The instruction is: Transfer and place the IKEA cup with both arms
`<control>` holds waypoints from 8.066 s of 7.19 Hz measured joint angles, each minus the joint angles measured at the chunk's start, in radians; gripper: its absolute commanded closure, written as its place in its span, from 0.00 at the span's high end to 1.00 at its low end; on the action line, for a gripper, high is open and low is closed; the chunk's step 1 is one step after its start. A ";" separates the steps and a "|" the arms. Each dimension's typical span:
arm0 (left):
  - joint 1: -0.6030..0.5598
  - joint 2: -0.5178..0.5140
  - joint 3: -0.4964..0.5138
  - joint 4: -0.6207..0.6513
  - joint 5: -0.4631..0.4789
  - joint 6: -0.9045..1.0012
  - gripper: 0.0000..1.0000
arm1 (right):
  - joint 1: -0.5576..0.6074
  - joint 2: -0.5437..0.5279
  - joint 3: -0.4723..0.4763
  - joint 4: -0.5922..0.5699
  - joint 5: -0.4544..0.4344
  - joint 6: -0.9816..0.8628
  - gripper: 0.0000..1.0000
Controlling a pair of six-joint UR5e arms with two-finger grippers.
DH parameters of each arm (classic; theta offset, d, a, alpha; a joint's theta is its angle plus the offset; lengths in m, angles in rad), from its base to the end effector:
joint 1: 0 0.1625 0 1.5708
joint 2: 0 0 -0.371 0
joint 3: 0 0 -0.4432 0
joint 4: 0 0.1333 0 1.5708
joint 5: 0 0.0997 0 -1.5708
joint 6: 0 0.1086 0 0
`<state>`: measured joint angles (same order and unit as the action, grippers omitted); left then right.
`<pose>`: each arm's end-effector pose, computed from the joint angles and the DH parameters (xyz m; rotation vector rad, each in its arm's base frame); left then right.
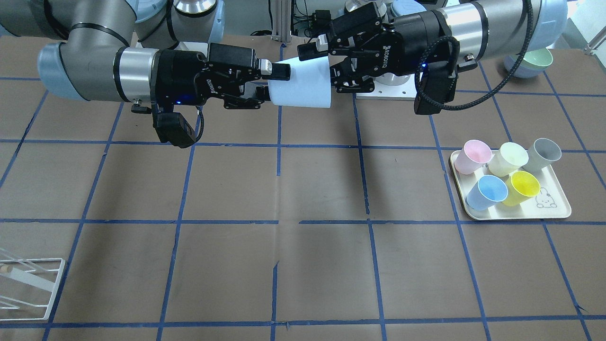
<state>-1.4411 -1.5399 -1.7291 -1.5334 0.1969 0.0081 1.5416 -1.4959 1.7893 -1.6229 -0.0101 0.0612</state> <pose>-0.1698 -0.5521 0.4469 0.1724 -1.7585 0.0204 0.2258 -0.5554 0.3794 0.2597 1.5633 0.2157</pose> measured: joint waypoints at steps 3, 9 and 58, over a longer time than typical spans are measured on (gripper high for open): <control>0.009 0.003 -0.001 0.005 0.001 0.000 0.31 | -0.006 0.000 -0.002 -0.001 -0.010 0.011 0.00; 0.012 0.003 0.005 0.006 -0.001 0.000 0.00 | -0.008 -0.001 -0.002 0.002 0.001 0.016 1.00; -0.148 -0.011 0.145 -0.061 1.339 0.025 1.00 | -0.001 -0.234 -0.059 0.078 -1.552 -0.086 1.00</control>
